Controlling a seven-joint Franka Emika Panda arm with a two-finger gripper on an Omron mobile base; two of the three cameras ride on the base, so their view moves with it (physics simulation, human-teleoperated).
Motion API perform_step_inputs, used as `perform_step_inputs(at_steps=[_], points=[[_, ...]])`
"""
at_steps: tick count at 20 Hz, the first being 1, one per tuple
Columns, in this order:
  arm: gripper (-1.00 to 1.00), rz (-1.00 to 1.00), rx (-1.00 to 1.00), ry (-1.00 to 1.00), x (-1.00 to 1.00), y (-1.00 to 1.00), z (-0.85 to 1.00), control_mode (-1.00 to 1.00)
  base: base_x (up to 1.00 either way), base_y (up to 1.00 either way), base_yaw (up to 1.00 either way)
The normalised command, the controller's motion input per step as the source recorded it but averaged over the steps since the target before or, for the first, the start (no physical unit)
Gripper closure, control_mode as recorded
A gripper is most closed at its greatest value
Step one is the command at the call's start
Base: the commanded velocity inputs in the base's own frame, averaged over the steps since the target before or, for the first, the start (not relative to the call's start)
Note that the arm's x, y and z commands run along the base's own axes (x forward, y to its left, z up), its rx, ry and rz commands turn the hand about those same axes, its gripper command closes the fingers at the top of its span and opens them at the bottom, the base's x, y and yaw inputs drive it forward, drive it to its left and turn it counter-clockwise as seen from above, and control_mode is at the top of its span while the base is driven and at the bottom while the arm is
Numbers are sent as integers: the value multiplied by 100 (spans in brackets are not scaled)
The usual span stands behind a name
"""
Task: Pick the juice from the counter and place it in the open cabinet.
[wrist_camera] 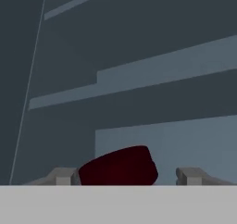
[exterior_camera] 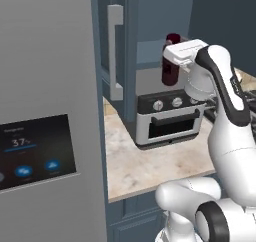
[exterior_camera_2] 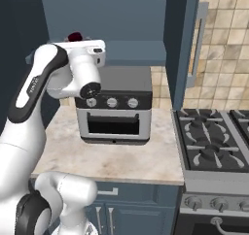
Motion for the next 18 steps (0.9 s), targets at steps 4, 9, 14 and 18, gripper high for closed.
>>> perform_step_inputs(at_steps=[4,9,14,18], points=[[100,-2,6,2,0,-16,49,-100,0,0,0],[100,-1,6,0,0,-8,13,-100,0,0,0],[100,0,4,-3,0,0,13,-100,0,0,0],[100,-4,8,-2,3,0,44,-100,0,0,0]])
